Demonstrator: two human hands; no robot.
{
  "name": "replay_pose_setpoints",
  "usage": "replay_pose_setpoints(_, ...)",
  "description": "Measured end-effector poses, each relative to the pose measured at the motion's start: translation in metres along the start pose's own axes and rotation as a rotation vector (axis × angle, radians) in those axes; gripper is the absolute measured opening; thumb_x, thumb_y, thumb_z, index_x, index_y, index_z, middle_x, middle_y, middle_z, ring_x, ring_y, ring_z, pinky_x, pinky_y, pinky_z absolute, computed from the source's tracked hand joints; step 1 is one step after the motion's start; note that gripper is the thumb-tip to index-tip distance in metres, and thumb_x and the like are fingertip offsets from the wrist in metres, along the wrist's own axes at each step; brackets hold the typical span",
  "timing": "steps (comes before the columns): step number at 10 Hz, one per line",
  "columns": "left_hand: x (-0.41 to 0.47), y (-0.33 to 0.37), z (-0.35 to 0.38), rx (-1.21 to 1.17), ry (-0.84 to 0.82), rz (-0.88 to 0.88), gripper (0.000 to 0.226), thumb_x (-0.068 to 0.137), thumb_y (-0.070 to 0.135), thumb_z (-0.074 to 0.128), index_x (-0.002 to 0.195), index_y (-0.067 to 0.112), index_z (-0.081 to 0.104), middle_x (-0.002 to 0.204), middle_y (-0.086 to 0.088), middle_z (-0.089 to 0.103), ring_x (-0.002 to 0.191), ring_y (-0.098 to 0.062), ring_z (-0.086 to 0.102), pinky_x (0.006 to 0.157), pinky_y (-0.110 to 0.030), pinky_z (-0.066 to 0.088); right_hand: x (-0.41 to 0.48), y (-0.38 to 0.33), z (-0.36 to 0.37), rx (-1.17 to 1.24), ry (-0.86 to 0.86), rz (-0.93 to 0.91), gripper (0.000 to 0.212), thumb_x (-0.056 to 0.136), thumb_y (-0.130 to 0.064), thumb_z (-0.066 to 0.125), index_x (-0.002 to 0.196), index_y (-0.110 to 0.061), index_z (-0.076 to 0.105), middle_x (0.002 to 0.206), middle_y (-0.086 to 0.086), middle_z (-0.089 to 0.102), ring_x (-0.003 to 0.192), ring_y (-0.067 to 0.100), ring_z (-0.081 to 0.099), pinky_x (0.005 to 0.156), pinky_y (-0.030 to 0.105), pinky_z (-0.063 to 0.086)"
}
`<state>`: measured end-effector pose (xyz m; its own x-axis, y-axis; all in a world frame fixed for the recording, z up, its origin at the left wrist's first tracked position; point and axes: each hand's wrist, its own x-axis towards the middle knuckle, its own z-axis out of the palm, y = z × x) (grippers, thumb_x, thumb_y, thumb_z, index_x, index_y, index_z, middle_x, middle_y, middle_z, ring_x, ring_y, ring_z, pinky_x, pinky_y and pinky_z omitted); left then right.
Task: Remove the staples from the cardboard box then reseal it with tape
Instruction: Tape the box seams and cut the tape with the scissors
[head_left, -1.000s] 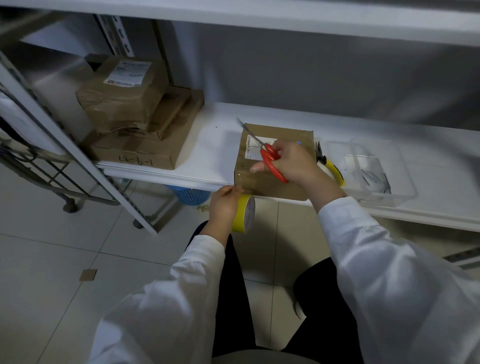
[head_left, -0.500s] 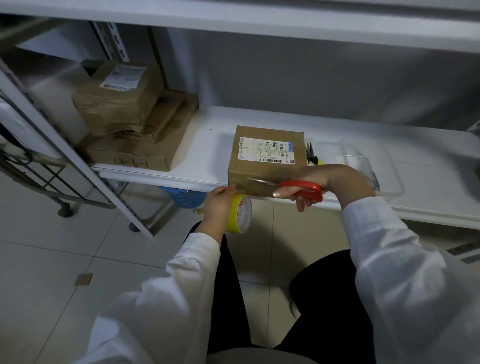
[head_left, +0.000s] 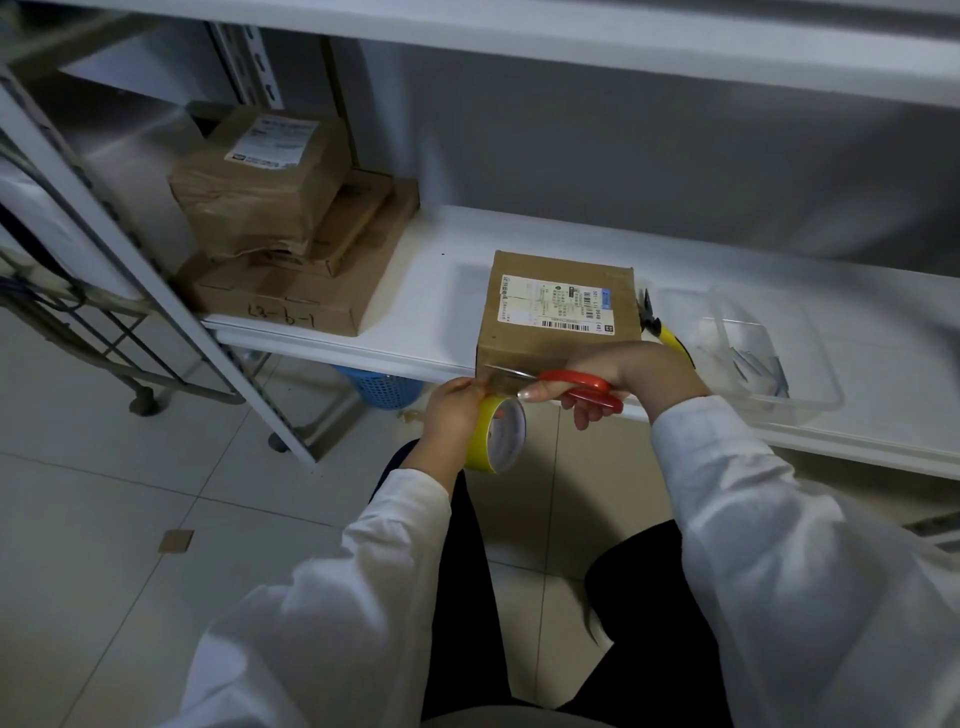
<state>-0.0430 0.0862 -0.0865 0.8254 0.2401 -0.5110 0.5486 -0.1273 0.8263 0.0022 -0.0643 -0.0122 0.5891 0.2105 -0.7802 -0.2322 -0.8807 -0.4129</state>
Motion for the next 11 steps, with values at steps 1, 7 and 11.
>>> replay_pose_setpoints(1,-0.006,-0.001,-0.003,0.037,-0.008,0.007,0.032,0.091,0.018,0.054,0.123,0.012,0.054,0.130,-0.012,0.057,0.120,-0.030,0.054,0.099,-0.032,0.042,0.002,-0.008,0.002,-0.069,0.014,0.007,0.047,0.078,-0.054,0.064,0.071,-0.009,0.051,0.056,0.006,0.062,0.037,0.008,0.047,0.040,0.015,0.035)
replay_pose_setpoints(7,-0.001,-0.013,-0.020,0.139,0.074,0.037,0.017,0.091,0.014,0.052,0.078,0.007,0.060,0.096,-0.017,0.062,0.100,-0.031,0.059,0.086,-0.032,0.042,0.003,0.004,0.015,-0.279,0.204,-0.144,0.046,0.067,-0.058,0.074,0.078,-0.016,0.058,0.057,0.005,0.056,0.048,0.015,0.049,0.060,0.026,0.047)
replay_pose_setpoints(11,-0.007,0.004,-0.038,0.119,0.105,0.119,0.006,0.086,0.019,0.061,0.083,0.018,0.066,0.110,-0.011,0.067,0.108,-0.027,0.058,0.094,-0.030,0.041,0.002,-0.030,0.038,-0.279,1.065,-0.362,0.051,0.083,-0.044,0.064,0.117,-0.010,0.046,0.116,0.008,0.059,0.112,0.026,0.052,0.088,0.034,0.043)
